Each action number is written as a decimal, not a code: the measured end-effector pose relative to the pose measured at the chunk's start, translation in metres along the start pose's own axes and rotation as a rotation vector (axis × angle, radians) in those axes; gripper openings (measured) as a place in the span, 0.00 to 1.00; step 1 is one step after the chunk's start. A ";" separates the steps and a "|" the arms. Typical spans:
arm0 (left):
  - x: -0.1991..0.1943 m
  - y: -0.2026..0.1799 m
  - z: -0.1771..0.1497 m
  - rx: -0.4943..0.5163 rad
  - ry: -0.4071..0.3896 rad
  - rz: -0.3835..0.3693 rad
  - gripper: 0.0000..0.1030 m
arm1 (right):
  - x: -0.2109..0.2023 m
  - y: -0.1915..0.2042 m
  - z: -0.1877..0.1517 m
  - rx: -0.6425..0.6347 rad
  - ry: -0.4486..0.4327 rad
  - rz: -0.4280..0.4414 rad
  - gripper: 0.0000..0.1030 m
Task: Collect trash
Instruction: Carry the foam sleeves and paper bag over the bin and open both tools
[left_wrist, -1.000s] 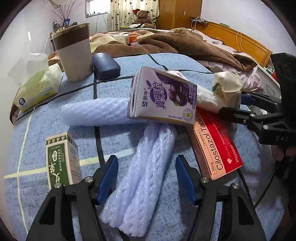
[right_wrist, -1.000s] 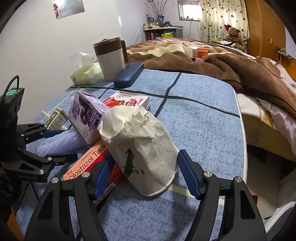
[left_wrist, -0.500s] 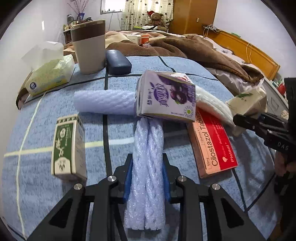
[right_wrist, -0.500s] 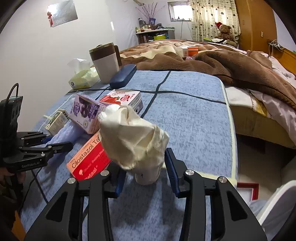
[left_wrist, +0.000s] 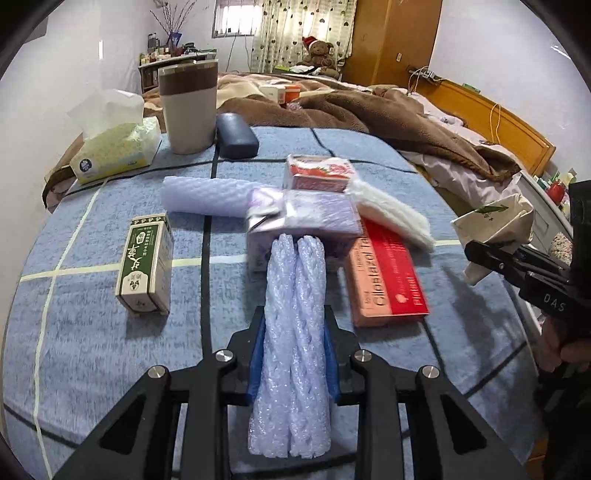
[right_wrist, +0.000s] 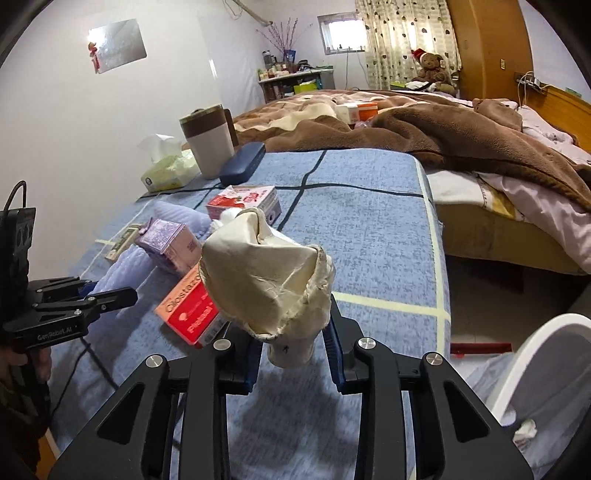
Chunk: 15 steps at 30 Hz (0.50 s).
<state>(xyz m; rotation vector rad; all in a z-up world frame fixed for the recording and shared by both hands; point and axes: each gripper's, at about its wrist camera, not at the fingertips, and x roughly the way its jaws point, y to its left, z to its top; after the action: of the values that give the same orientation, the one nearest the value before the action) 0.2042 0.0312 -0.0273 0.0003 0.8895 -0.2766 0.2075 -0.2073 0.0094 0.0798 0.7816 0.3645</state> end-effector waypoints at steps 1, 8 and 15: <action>-0.003 -0.003 -0.001 0.005 -0.006 -0.004 0.28 | -0.004 0.001 -0.001 0.002 -0.008 -0.001 0.30; -0.032 -0.028 0.000 0.038 -0.072 -0.030 0.28 | -0.030 -0.001 -0.010 0.033 -0.047 -0.016 0.30; -0.053 -0.062 0.001 0.080 -0.119 -0.070 0.28 | -0.062 -0.012 -0.020 0.078 -0.097 -0.050 0.30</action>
<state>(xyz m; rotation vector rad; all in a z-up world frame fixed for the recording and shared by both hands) 0.1588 -0.0157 0.0215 0.0270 0.7607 -0.3733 0.1562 -0.2415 0.0343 0.1502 0.7005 0.2802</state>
